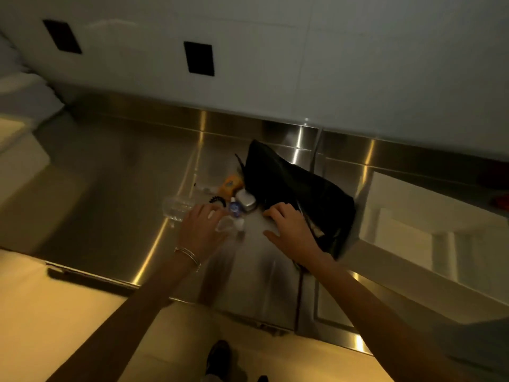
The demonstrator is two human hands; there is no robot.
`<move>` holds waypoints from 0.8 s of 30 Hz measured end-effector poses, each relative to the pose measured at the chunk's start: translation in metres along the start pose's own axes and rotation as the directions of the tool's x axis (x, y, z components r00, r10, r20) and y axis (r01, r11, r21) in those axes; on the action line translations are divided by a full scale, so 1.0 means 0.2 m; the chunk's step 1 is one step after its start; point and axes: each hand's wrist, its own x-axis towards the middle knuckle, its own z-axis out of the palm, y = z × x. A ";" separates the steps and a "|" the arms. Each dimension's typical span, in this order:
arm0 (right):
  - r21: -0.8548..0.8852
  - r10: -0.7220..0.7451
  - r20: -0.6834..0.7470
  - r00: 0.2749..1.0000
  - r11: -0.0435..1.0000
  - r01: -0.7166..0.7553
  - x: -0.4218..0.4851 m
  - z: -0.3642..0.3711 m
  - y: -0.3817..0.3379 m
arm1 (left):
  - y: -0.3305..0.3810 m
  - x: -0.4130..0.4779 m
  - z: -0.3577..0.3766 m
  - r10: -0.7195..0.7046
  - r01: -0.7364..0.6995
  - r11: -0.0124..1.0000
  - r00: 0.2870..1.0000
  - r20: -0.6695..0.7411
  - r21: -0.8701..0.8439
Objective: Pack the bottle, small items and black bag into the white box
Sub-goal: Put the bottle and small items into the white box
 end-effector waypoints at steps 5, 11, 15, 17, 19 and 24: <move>-0.022 0.064 0.081 0.995 0.998 -0.062 0.25 0.21 -0.20 | -0.42 0.06 -0.01 0.009 -0.006 0.998 0.999 0.041 -0.063; -0.094 0.265 0.250 0.931 0.964 -0.249 0.40 0.36 -0.31 | -0.72 0.11 0.02 0.119 -0.099 0.984 0.984 0.134 -0.146; -0.039 0.334 0.279 0.901 0.941 -0.336 0.44 0.41 -0.28 | -0.80 0.16 0.08 0.187 -0.163 0.974 0.971 0.151 -0.158; -0.024 0.340 0.295 0.893 0.937 -0.349 0.46 0.41 -0.25 | -0.84 0.18 0.11 0.197 -0.172 0.974 0.966 0.169 -0.149; 0.019 0.331 0.319 0.888 0.934 -0.356 0.48 0.38 -0.23 | -0.88 0.20 0.14 0.185 -0.159 0.976 0.964 0.192 -0.147; 0.172 0.259 0.309 0.915 0.931 -0.322 0.52 0.29 -0.22 | -0.92 0.26 0.17 0.107 -0.062 0.977 0.970 0.216 -0.205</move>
